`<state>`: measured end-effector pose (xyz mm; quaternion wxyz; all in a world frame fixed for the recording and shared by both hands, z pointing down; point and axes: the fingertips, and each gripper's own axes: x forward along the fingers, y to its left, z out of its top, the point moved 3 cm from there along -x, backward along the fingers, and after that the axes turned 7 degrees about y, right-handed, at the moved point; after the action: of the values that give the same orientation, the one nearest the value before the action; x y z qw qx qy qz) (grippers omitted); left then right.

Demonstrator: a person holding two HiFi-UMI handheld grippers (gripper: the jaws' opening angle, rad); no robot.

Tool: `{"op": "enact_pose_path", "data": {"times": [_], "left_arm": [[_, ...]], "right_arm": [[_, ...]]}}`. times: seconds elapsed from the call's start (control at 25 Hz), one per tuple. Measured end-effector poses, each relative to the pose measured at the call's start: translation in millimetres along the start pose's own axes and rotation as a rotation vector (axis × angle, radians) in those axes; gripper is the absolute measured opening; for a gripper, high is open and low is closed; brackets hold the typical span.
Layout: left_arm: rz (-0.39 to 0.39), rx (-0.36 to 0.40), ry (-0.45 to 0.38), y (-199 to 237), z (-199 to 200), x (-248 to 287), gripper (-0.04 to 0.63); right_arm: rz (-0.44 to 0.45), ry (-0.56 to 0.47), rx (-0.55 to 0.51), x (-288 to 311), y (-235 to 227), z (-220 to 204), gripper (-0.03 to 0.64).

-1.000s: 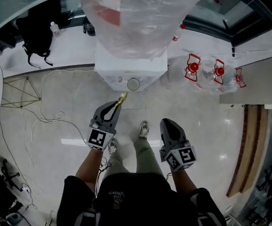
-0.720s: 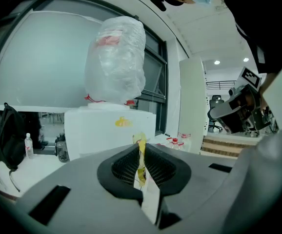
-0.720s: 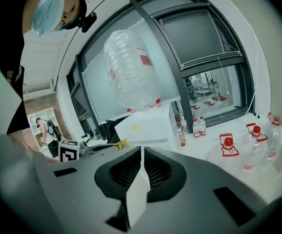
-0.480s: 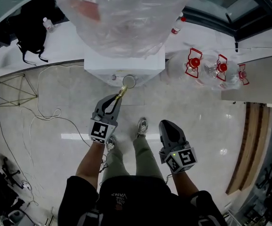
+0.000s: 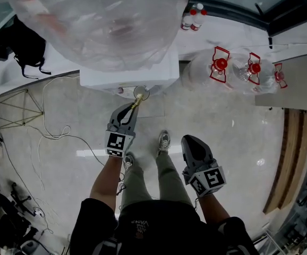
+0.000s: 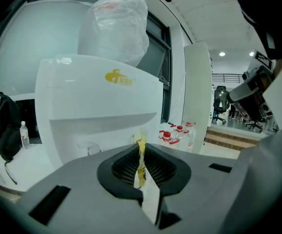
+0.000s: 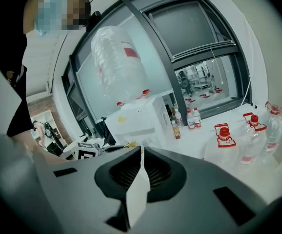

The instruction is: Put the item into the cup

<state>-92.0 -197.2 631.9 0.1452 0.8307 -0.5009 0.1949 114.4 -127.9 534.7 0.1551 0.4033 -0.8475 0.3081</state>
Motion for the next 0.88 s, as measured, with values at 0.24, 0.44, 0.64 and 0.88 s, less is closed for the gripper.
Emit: {"op": "enact_pose_path", "data": {"times": [0.24, 0.44, 0.64, 0.88], "left_arm": [[0.018, -0.022, 0.048, 2, -20, 31, 0.046], [0.040, -0.034, 0.072, 6, -32, 50, 0.046], [0.042, -0.031, 0.107, 7, -46, 65, 0.046], [0.042, -0.016, 0.184, 6, -60, 85, 0.046]], "right_arm": [[-0.015, 0.007, 0.031, 1, -21, -12, 0.048], [-0.040, 0.017, 0.065, -1, -39, -23, 0.048], [-0.050, 0.027, 0.089, -2, -51, -33, 0.048], [-0.060, 0.017, 0.117, -4, -64, -41, 0.048]]}}
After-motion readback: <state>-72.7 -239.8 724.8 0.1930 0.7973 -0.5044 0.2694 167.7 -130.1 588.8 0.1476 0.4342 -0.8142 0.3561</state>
